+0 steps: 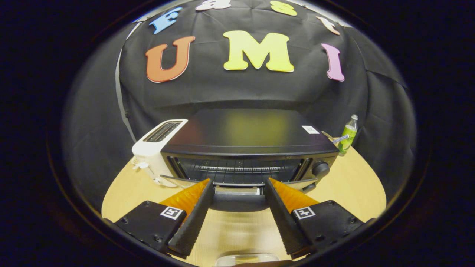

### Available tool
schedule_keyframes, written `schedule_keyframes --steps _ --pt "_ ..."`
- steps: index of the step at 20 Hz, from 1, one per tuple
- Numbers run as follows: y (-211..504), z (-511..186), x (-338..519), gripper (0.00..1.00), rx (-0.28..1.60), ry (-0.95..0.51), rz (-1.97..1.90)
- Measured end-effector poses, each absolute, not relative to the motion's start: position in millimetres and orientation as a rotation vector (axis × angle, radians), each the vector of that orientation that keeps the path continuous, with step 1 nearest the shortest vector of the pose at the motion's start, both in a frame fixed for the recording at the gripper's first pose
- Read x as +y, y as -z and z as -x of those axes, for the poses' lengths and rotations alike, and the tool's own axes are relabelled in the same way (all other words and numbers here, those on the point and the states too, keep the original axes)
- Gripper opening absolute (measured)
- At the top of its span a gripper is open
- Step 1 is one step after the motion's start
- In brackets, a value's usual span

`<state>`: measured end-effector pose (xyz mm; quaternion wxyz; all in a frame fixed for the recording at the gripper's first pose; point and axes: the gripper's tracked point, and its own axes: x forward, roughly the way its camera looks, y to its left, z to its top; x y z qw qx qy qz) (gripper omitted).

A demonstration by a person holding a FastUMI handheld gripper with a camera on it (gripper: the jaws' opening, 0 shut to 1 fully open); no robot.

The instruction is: Open the toaster oven, put the food inside, and close the toaster oven door.

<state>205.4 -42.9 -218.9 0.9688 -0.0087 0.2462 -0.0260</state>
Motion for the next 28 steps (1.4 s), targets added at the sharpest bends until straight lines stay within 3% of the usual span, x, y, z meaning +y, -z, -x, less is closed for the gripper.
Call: schedule_keyframes --steps 8,16,28 --pt "272.6 -152.3 -44.4 0.95 0.507 0.079 0.039" --pt "346.6 -129.1 -45.9 0.94 0.637 0.079 -0.002" --pt "335.3 -96.0 -47.0 0.89 0.558 0.013 -0.042"
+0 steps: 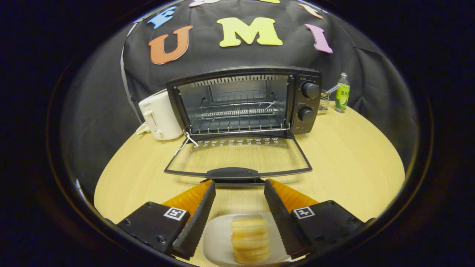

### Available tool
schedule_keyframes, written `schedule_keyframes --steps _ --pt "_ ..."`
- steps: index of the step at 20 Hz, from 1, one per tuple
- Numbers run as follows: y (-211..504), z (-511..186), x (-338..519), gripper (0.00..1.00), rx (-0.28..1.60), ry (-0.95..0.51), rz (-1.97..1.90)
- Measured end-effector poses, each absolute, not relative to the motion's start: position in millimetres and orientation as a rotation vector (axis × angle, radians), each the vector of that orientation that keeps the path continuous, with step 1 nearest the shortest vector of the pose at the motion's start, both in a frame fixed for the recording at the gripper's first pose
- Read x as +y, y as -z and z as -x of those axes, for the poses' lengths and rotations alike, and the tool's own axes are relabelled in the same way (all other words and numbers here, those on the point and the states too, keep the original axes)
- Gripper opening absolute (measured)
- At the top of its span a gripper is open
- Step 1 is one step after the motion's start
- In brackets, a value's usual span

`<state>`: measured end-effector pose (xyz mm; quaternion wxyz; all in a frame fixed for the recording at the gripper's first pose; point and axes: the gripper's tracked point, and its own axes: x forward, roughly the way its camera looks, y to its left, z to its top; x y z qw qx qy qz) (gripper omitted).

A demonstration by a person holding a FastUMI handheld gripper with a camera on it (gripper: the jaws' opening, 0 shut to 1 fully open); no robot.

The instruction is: Open the toaster oven, put the food inside, and close the toaster oven door.

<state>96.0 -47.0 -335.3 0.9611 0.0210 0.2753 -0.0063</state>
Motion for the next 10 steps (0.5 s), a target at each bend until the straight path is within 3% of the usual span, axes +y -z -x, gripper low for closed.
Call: schedule_keyframes --steps 5,10 --pt "345.4 -47.2 -47.9 0.89 0.496 -0.008 0.054" --pt "356.0 -18.5 -54.7 0.89 0.381 0.061 0.090"
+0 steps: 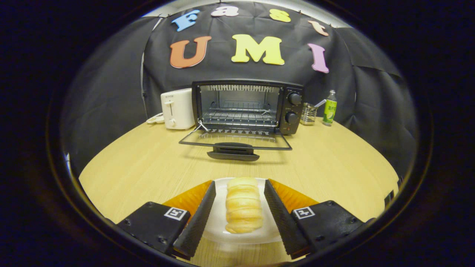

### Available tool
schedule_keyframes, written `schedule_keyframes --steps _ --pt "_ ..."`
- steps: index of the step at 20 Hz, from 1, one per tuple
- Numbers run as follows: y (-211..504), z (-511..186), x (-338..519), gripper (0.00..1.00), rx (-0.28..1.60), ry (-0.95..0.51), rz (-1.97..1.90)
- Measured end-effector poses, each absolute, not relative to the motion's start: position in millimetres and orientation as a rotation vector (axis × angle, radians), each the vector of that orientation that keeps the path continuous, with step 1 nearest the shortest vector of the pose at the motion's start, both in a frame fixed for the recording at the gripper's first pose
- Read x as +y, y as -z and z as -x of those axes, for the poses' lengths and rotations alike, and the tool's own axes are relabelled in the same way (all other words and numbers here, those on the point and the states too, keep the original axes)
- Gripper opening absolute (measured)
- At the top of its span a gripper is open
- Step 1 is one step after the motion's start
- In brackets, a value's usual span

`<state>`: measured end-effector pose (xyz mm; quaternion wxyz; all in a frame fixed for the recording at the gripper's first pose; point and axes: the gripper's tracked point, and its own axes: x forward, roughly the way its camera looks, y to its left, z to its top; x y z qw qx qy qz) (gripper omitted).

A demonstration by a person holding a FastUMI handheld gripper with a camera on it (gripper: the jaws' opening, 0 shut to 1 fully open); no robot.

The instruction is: Open the toaster oven, put the food inside, and close the toaster oven door.

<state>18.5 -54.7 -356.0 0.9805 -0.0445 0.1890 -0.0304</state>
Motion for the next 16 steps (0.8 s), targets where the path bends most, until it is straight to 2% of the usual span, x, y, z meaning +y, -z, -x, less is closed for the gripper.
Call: schedule_keyframes --steps 11,16 --pt "373.8 6.8 -54.9 0.90 0.464 0.049 0.011" --pt "384.9 4.8 -65.3 0.89 0.529 0.101 -0.022"
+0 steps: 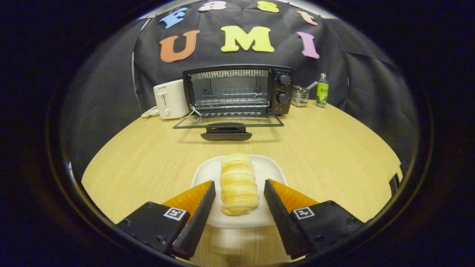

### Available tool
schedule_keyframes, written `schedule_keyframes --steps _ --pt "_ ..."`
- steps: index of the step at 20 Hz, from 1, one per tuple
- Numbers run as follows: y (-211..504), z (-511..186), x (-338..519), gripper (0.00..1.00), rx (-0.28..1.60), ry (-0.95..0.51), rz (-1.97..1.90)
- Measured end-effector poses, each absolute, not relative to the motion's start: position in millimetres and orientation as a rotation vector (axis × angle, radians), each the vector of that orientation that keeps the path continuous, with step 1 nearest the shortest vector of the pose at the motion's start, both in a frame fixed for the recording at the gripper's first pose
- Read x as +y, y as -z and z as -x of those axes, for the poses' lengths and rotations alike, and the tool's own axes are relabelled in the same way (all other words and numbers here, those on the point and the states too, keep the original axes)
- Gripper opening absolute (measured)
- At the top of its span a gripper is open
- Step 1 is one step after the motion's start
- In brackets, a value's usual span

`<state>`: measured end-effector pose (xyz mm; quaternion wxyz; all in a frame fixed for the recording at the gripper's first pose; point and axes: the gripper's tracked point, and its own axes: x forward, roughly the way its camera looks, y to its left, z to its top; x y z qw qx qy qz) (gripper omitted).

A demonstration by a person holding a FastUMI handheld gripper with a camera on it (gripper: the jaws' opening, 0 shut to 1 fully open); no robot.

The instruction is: Open the toaster oven, put the food inside, and close the toaster oven door.

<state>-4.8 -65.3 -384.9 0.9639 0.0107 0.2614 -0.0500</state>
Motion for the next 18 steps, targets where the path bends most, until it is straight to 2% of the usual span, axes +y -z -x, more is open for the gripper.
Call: schedule_keyframes --steps 4,6,12,18 --pt "388.2 -1.5 -68.6 0.88 0.562 0.113 -0.048" --pt "389.7 -3.8 -68.9 0.78 0.575 0.121 -0.016" --pt "384.8 -2.2 -68.6 0.63 0.545 0.102 -0.051" --pt "357.4 -4.1 -63.1 0.62 0.378 0.069 -0.063"
